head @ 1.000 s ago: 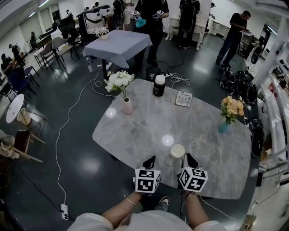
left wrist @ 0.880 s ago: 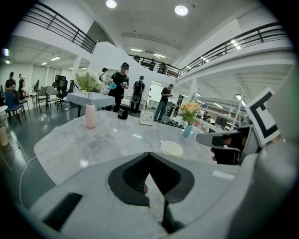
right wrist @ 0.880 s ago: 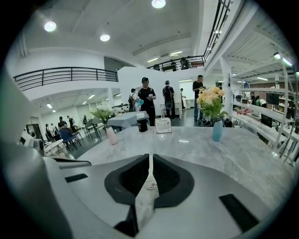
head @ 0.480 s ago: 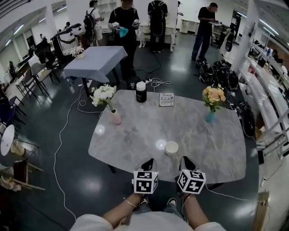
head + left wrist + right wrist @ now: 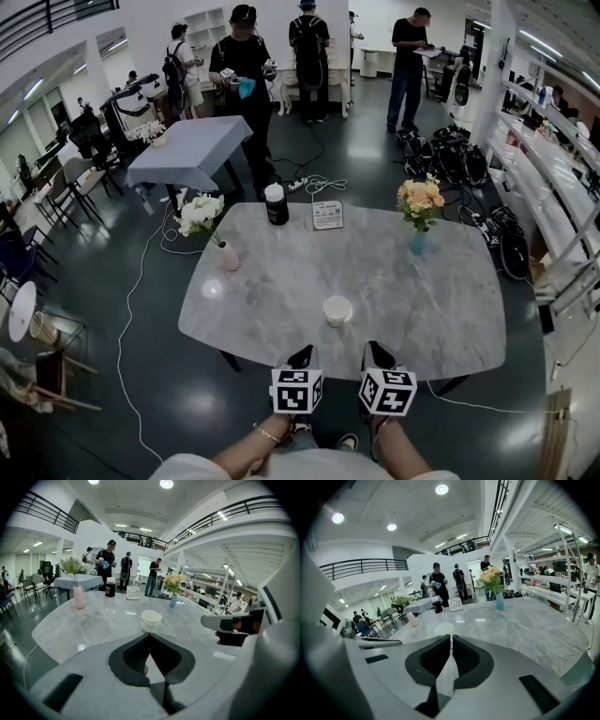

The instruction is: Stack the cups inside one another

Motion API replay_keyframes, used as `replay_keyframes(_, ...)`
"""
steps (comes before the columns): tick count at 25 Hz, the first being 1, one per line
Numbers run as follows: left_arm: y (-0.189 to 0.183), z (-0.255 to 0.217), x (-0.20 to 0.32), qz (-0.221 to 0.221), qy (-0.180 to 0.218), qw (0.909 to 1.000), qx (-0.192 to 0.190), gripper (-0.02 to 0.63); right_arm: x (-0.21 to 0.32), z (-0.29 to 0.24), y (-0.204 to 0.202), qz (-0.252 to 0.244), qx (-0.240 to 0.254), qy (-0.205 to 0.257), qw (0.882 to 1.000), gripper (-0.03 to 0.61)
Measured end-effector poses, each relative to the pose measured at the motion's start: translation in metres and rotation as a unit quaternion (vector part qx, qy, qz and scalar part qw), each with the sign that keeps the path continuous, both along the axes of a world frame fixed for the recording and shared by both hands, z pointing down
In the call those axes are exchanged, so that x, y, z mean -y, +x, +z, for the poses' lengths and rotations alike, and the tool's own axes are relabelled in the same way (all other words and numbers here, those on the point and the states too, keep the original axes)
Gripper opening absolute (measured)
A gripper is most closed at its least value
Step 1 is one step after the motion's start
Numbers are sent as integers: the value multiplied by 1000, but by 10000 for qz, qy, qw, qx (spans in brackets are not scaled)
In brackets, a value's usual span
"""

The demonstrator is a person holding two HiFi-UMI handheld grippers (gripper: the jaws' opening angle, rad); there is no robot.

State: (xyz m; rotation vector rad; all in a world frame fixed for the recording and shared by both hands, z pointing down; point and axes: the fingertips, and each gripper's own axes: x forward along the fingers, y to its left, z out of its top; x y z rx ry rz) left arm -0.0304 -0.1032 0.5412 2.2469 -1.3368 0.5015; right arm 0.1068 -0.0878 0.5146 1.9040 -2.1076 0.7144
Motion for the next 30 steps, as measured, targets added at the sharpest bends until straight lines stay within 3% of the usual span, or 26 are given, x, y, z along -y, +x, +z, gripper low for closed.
replay_keyframes(10, 29, -16, -11, -114, 185, 9997, -111, -3, -3, -16, 11, -435, -239, 101, 9987, 19)
replay_keyframes(19, 20, -21, -8, -177, 280, 9994, -101, -3, -1, -20, -8, -641, -262, 125, 9975, 18)
replay_keyframes(30, 18, -20, -9, -144, 269, 9995, -95, -3, -3, -18, -7, -560, -182, 75, 9982, 8)
